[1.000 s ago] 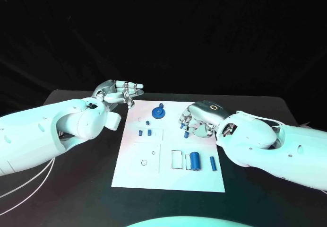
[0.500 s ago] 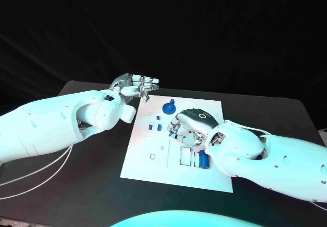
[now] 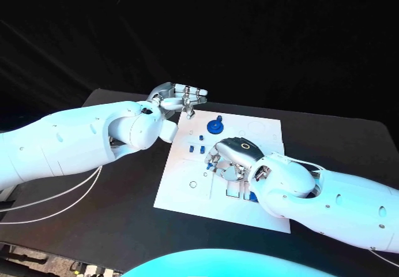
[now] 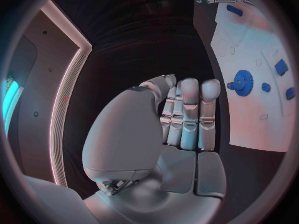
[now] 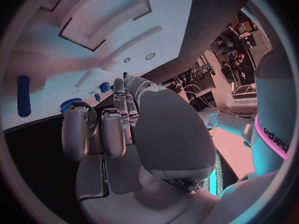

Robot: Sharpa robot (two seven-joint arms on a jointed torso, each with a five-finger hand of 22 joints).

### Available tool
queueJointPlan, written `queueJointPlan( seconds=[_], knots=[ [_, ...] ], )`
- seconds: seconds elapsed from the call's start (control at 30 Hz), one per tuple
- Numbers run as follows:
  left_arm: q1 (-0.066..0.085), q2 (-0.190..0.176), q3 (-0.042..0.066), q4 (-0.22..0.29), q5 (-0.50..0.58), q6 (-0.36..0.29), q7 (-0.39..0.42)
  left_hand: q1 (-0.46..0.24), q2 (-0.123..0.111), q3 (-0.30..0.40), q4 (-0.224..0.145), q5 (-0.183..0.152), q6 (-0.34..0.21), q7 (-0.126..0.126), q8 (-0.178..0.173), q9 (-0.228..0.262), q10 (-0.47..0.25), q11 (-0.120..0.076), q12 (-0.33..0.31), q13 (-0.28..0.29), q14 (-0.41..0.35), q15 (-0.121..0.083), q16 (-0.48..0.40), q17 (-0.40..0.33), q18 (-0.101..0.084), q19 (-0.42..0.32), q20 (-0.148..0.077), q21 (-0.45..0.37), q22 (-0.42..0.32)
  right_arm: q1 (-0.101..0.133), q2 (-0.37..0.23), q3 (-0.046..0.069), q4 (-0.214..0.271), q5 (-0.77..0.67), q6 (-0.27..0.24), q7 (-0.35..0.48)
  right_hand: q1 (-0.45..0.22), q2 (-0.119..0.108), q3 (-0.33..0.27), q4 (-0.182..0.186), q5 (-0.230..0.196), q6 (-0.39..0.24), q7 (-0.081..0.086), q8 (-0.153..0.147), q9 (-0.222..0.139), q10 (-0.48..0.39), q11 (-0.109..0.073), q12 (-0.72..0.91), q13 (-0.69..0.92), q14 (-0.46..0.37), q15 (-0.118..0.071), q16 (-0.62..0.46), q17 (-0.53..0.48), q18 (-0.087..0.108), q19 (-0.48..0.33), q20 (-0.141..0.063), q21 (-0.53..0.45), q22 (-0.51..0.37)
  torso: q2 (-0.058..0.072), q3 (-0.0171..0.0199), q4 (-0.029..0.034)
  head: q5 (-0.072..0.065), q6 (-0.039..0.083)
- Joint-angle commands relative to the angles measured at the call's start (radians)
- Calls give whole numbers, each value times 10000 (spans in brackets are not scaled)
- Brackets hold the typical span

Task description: Assemble the parts on the task board

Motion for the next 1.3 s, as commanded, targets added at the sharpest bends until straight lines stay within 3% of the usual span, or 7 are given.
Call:
queueJointPlan(
  seconds=[0.03, 0.37, 1.3],
  knots=[
    [11, 41, 4, 3, 77, 148, 41, -35, 83, -8, -79, 19, -49, 25, -47, -14, -61, 26, 36, 10, -91, 6, -64, -17, 98, -33, 20, -16, 7, -39, 68, -10, -74, -65, 278, 97, -138, 12, 44, -12, 16, 85, -8, 44, 18, 94, 4, -48, -13, 599, -88, 56, 447, -153, 25, -10, -5, 1444, -7, -1, -4, 77, -57],
    [10, 84, 1, -25, 78, 179, 14, -35, 83, -8, -79, 19, -49, 25, -47, -14, -61, 26, 36, 10, -91, 6, -64, -17, 98, -33, 20, -16, 7, -133, 220, -40, -204, -72, 485, 76, -172, 12, 47, -16, 29, 83, -8, 40, 20, 97, 4, -54, -15, 598, -87, 53, 440, -150, 19, -9, -18, 1439, -3, -2, 3, 149, -115],
    [10, 112, -2, -54, 78, 272, -50, -57, 90, -15, -78, 17, -56, 31, -40, -22, -80, 32, 54, 14, -101, 13, -76, -45, 101, -41, 28, -38, -9, -279, 450, -54, -495, -346, 571, -162, -235, 9, 50, -33, 65, 78, -8, 30, 24, 101, 5, -66, -18, 596, -85, 51, 432, -147, 12, -9, -34, 1435, -2, -4, 2, 177, -174]
  ],
)
